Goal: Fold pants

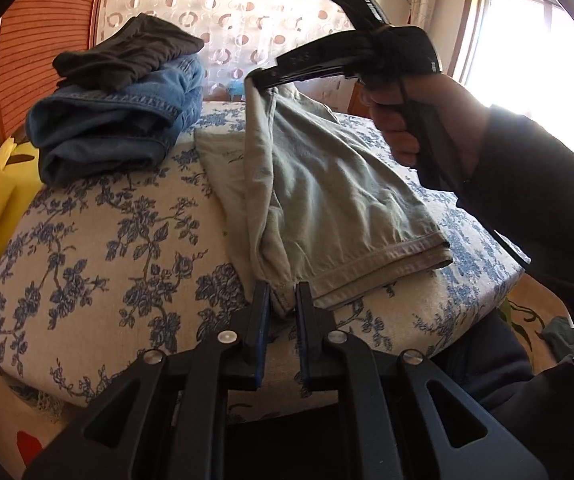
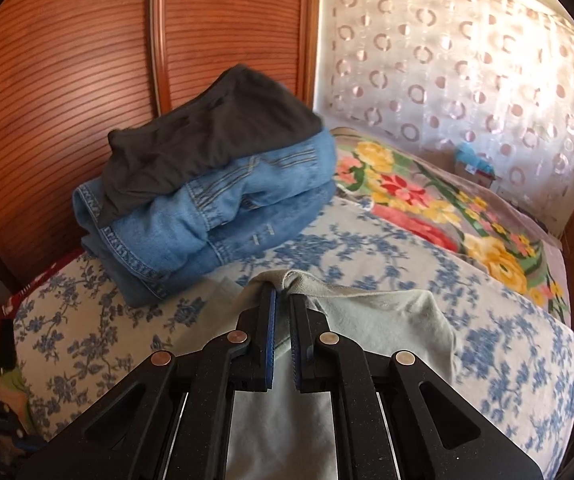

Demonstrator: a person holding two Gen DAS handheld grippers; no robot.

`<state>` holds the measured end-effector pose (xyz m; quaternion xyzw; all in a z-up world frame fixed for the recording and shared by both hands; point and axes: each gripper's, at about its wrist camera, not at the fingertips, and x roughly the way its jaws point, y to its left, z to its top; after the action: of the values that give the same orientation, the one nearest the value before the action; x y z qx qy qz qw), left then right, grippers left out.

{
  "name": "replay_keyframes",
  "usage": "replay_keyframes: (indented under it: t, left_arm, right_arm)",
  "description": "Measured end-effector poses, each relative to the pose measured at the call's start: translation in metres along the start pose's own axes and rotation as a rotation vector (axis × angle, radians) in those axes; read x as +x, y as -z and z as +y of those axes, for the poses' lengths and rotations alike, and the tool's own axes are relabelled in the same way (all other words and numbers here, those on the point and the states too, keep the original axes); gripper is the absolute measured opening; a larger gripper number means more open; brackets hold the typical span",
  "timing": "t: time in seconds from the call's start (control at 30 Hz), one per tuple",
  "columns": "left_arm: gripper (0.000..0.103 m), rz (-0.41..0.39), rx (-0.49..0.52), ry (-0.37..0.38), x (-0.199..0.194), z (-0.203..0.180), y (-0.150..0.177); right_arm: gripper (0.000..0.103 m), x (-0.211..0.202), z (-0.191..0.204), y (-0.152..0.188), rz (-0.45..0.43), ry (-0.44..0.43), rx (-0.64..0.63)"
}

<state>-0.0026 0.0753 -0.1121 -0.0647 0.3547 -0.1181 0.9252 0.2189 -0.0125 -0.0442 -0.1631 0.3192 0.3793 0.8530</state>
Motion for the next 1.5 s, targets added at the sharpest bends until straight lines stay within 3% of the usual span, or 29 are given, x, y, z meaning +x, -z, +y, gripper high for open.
replay_keyframes:
  t: [0.1, 0.2, 0.3, 0.4, 0.57, 0.63, 0.9, 1.2, 1.5]
  left_arm:
    - [0.013, 0.004, -0.007, -0.007, -0.002, 0.002, 0.001]
    - [0.018, -0.002, -0.009, -0.021, -0.006, 0.003, 0.002]
    - [0.027, -0.003, -0.011, -0.035, -0.008, 0.006, 0.001]
    - [0.044, -0.011, -0.006, -0.042, -0.011, 0.006, 0.0]
    - [0.054, -0.01, 0.011, -0.064, -0.007, 0.007, -0.01]
    - [0.067, -0.02, 0.013, -0.07, -0.006, 0.007, -0.015]
    - [0.067, -0.021, 0.028, -0.089, 0.007, 0.006, -0.031]
    - [0.067, -0.014, 0.084, -0.116, 0.027, -0.003, -0.052]
    - [0.067, -0.021, 0.128, -0.084, 0.047, -0.006, -0.083]
  right_arm:
    - [0.004, 0.012, 0.008, -0.001, 0.021, 0.025, -0.002]
    - [0.024, 0.011, 0.008, 0.0, 0.016, 0.056, 0.016]
    - [0.028, 0.0, 0.002, 0.004, -0.003, 0.054, 0.042]
    - [0.03, -0.015, -0.008, 0.015, -0.01, 0.067, 0.076]
    - [0.032, -0.038, -0.019, 0.045, -0.005, 0.075, 0.12]
    - [0.032, -0.044, -0.023, 0.058, 0.003, 0.075, 0.139]
    - [0.032, -0.066, -0.027, 0.102, 0.006, 0.088, 0.19]
    - [0.051, -0.08, -0.029, 0.132, 0.008, 0.115, 0.235]
    - [0.052, -0.081, -0.03, 0.151, 0.022, 0.13, 0.251]
